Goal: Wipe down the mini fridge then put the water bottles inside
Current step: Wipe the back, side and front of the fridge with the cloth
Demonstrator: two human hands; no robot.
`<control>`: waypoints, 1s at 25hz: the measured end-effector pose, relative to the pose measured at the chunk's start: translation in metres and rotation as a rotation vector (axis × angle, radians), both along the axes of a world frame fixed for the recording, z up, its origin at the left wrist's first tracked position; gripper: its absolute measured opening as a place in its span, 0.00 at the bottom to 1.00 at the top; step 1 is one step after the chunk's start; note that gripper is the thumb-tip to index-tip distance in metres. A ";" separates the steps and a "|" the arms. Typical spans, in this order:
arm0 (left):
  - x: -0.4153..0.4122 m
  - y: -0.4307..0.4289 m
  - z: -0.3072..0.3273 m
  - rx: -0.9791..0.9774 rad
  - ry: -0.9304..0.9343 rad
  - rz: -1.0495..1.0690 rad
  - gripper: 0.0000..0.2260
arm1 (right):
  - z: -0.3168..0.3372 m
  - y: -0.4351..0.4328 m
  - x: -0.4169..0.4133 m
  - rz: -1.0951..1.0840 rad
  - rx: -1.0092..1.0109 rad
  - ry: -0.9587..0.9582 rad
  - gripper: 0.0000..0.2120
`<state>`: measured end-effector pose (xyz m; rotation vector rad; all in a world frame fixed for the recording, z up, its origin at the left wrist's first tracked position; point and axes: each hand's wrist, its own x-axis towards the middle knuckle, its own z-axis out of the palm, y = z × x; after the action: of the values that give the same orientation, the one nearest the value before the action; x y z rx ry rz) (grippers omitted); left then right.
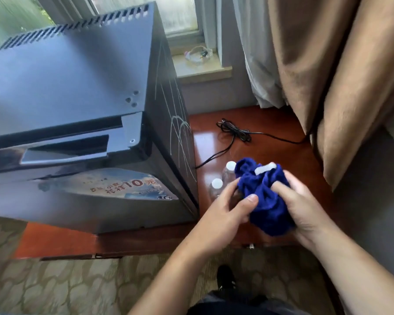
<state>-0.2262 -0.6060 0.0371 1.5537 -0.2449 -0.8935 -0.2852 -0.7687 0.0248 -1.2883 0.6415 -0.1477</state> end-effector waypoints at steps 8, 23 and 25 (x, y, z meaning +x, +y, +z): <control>0.022 0.023 0.120 0.231 -0.834 0.152 0.30 | 0.095 0.034 0.077 0.070 0.063 -0.352 0.14; 0.076 0.040 0.227 0.912 -1.316 -0.259 0.34 | 0.108 0.075 0.120 0.347 -0.128 -0.389 0.21; 0.088 0.025 0.225 1.044 -1.313 -0.425 0.41 | 0.110 0.066 0.128 0.415 -0.084 -0.409 0.21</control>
<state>-0.1385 -0.5809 0.2621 2.9929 -1.2087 -0.0842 -0.1570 -0.7023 0.1345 -1.3938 0.0142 -0.0921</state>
